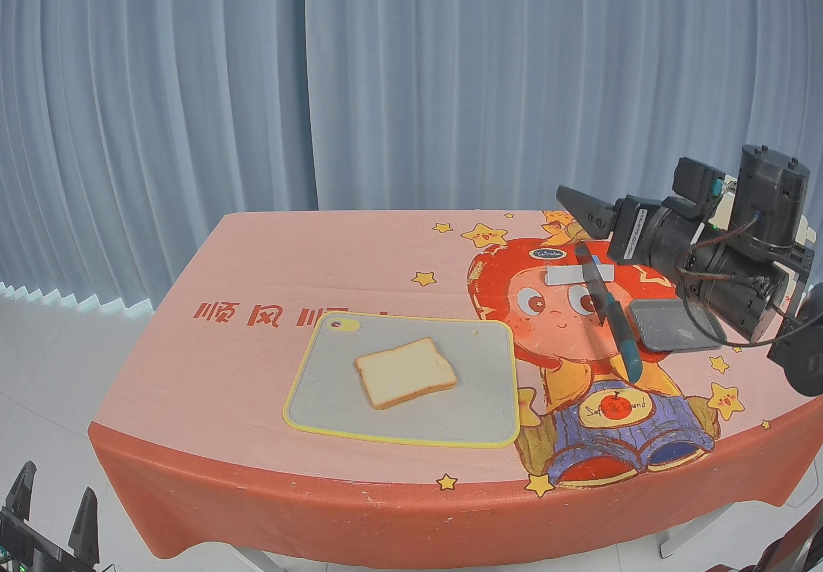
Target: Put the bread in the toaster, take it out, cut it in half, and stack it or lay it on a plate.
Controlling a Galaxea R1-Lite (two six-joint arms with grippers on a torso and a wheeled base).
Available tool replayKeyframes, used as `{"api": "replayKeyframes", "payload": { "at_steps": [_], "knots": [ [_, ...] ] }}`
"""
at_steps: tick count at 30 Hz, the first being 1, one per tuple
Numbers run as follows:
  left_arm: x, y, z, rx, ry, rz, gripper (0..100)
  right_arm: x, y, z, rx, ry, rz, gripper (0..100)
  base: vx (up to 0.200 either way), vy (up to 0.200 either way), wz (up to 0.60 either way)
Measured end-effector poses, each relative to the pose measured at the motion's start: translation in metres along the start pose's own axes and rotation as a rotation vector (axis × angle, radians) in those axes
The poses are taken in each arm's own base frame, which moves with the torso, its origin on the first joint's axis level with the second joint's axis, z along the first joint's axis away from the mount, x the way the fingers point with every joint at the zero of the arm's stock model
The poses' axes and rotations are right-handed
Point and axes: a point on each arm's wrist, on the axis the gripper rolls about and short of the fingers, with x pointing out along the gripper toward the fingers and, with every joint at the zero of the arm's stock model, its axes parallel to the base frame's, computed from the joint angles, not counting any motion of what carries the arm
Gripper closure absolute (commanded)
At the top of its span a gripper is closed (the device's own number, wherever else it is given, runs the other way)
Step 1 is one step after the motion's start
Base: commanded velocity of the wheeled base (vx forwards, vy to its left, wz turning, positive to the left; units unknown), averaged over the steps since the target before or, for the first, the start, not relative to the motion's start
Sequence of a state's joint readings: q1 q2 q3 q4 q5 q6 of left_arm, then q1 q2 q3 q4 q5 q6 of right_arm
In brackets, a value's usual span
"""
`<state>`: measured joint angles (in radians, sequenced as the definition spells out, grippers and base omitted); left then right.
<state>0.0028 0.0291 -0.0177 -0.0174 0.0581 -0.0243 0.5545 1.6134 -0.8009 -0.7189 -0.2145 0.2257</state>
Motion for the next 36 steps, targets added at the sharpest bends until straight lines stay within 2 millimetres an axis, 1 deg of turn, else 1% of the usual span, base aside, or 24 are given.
{"api": "replayKeyframes", "payload": {
  "at_steps": [3, 6, 9, 14, 17, 22, 28, 36],
  "knots": [
    [0.0, 0.0, 0.0, 0.0, 0.0, 0.0, 0, 0.004, -0.003, 0.011, -0.004, -0.007, -0.018, 0, 0.0, 0.0, 0.0],
    [0.0, 0.0, 0.0, -0.001, 0.0, 0.0, 0, 0.007, -0.009, 0.016, -0.011, -0.003, -0.047, 0, 0.0, 0.0, 0.0],
    [0.0, 0.0, 0.0, -0.001, 0.0, 0.0, 0, 0.01, -0.018, 0.015, -0.022, 0.005, -0.078, 0, 0.0, 0.0, 0.0],
    [0.0, 0.0, 0.0, 0.0, 0.0, 0.0, 0, 0.019, -0.042, 0.01, -0.033, 0.024, -0.166, 0, 0.0, 0.0, 0.0],
    [0.0, 0.0, 0.0, -0.001, 0.0, 0.0, 0, 0.024, -0.048, 0.005, -0.038, 0.044, -0.192, 0, 0.0, 0.0, 0.0],
    [0.0, 0.0, 0.0, 0.0, 0.0, 0.0, 0, 0.032, -0.053, -0.006, -0.044, 0.082, -0.213, 0, 0.0, 0.0, 0.0],
    [0.0, 0.0, 0.0, 0.0, 0.0, 0.0, 0, 0.032, -0.055, -0.023, -0.06, 0.211, -0.235, 0, 0.0, 0.0, 0.0],
    [0.0, 0.0, 0.0, 0.0, 0.0, 0.0, 0, 0.032, -0.055, -0.027, -0.069, 0.242, -0.264, 0, 0.0, 0.0, 0.0]
  ]
}}
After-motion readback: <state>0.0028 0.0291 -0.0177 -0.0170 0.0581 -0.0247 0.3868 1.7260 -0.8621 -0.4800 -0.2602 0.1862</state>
